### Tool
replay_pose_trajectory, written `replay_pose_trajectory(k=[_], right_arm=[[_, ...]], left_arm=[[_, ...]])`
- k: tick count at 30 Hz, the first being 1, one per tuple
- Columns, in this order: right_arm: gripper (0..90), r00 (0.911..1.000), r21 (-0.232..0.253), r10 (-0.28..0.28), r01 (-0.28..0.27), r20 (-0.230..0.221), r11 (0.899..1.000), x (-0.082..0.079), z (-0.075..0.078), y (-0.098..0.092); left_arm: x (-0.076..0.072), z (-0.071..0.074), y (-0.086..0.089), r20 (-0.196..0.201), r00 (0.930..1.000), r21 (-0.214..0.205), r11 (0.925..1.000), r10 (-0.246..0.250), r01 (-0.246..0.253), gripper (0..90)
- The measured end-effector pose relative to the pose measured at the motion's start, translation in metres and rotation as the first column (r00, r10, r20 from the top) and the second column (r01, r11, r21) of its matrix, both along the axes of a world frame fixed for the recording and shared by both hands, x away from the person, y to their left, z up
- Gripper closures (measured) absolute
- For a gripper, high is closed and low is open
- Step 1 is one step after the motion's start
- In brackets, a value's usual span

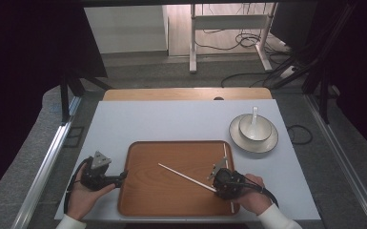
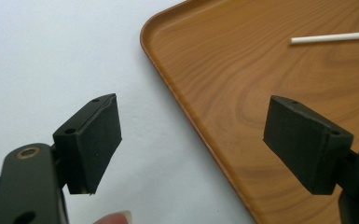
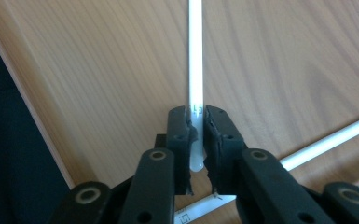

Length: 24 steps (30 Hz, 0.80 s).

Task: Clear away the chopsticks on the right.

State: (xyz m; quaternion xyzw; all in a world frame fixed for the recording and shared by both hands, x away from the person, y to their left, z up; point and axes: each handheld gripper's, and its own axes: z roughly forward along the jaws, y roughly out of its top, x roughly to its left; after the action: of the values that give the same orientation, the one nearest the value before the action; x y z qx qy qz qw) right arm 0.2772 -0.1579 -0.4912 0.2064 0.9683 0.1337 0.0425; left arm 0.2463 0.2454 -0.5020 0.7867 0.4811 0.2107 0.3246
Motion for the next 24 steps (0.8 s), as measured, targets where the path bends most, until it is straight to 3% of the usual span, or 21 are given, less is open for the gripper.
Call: replay_pose_trajectory(k=[3,7,12,15,20,24], right_arm=[[71.4,0.9999,0.013,0.012,-0.012,-0.005,1.000,0.000,0.000,0.000],[58.6,0.9995,0.054,0.021,-0.022,0.025,0.998,0.001,0.006,-0.002],[47.5,0.9886,0.176,-0.013,-0.014,0.150,0.984,-0.001,0.029,-0.005],[43.6,0.9837,0.230,-0.026,-0.016,0.178,0.973,-0.002,0.037,0.001],[47.7,0.9895,0.250,0.008,-0.044,0.144,0.967,0.005,0.039,0.027],[63.3,0.9941,0.262,0.026,-0.053,0.106,0.964,0.018,0.035,0.050]], left_arm=[[0.000,0.000,0.000,0.001,1.0000,-0.002,1.0000,0.002,-0.002,18.8],[0.000,0.000,0.000,-0.001,1.0000,-0.001,1.0000,0.000,0.000,18.8],[0.001,-0.001,0.001,-0.003,1.0000,0.001,1.0000,0.003,-0.003,18.8],[0.001,0.000,0.001,0.000,1.0000,0.000,1.0000,0.005,-0.005,18.8],[0.000,0.001,0.000,0.004,1.0000,-0.002,1.0000,0.004,-0.004,18.8],[0.000,0.001,0.001,0.004,1.0000,-0.001,1.0000,0.003,-0.003,18.8]])
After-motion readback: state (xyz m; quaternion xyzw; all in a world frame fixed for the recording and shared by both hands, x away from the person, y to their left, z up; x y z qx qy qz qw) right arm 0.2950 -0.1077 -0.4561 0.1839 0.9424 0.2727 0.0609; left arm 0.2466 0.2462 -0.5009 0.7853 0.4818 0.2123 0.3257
